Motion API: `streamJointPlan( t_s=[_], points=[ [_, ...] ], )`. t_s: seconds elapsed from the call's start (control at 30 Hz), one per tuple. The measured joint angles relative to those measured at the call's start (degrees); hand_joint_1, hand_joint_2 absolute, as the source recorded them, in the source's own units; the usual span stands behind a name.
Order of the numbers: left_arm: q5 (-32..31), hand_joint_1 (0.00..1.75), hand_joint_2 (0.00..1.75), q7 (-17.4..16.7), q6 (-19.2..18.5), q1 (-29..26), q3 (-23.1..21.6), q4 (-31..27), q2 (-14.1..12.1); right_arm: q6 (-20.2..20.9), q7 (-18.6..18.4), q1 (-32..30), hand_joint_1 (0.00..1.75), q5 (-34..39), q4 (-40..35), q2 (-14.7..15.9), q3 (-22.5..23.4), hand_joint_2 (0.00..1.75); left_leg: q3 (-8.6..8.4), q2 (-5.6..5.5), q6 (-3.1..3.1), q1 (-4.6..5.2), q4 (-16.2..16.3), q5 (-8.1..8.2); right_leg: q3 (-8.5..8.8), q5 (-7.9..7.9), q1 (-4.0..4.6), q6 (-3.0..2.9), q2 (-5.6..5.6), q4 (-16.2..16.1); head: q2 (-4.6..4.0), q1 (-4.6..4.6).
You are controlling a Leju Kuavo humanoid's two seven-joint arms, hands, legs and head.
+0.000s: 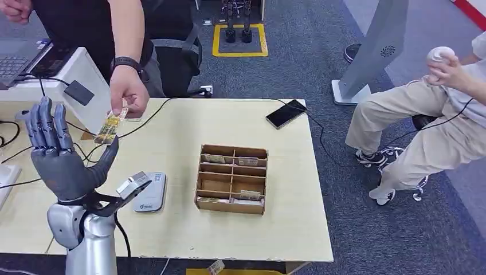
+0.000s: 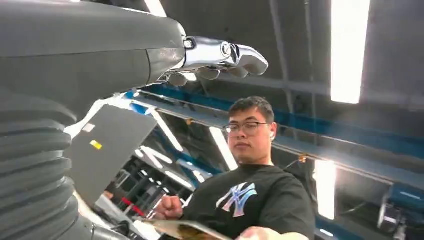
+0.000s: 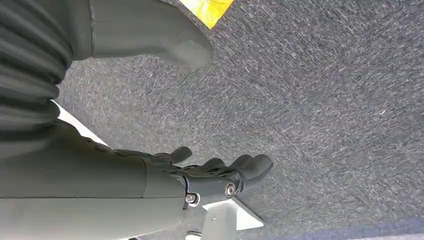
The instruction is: Pass the card to the sensor for recognition and then transmit it.
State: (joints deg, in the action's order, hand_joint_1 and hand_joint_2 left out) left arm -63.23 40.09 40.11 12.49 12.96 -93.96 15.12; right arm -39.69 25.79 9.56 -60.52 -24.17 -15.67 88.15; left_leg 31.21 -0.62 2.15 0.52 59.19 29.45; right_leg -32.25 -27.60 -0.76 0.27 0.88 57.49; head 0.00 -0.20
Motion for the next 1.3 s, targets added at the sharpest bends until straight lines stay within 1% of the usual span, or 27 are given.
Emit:
streamJointPlan(
  t_s=[0.27,0.3,0.33,0.63,0.77,1.3],
  points=[
    [0.4,0.0,1.75,0.0,0.0,0.0,0.0,0.0,0.1,0.0,0.2,0.0,0.0,0.5,0.3,0.2,0.0,1.75,0.0,0.0,0.0,0.0,0.0,0.0,0.0,0.0,0.0,0.0,0.0,0.0,0.0,-0.02],
    [0.5,0.93,1.75,0.0,0.0,0.0,0.0,0.0,0.1,0.0,0.3,0.0,0.0,0.5,0.4,0.2,0.0,1.75,0.0,0.0,0.0,0.0,0.0,0.0,0.0,0.0,0.0,0.0,0.0,0.0,0.0,0.0],
    [0.6,1.75,1.75,0.0,0.0,0.0,0.0,0.0,0.1,0.0,0.3,0.0,0.0,0.5,0.4,0.2,0.0,1.75,0.01,0.0,0.0,0.0,0.0,0.0,0.0,0.0,0.0,0.0,0.0,0.0,0.0,-0.02],
    [2.2,1.75,1.75,0.0,0.0,0.0,0.0,0.5,0.1,0.0,0.7,0.0,0.0,1.4,0.7,0.2,0.0,1.75,0.0,0.01,0.0,0.0,0.0,0.0,-0.01,0.0,0.0,0.0,0.01,0.0,0.0,-0.02],
    [4.0,1.75,1.75,0.0,0.0,0.0,0.0,0.9,0.1,0.0,0.7,0.0,0.0,1.7,0.7,0.2,0.0,1.75,0.0,0.01,0.0,0.0,0.0,0.0,-0.01,0.0,0.0,0.0,0.01,0.0,0.0,-0.02],
    [7.5,1.75,1.75,0.0,0.0,0.1,-0.2,2.5,0.2,0.0,0.2,0.5,0.0,0.6,0.7,0.2,0.0,1.75,-0.01,0.01,0.0,0.0,0.0,0.0,0.0,0.0,0.0,0.0,0.01,0.0,0.0,-0.02]
  ],
)
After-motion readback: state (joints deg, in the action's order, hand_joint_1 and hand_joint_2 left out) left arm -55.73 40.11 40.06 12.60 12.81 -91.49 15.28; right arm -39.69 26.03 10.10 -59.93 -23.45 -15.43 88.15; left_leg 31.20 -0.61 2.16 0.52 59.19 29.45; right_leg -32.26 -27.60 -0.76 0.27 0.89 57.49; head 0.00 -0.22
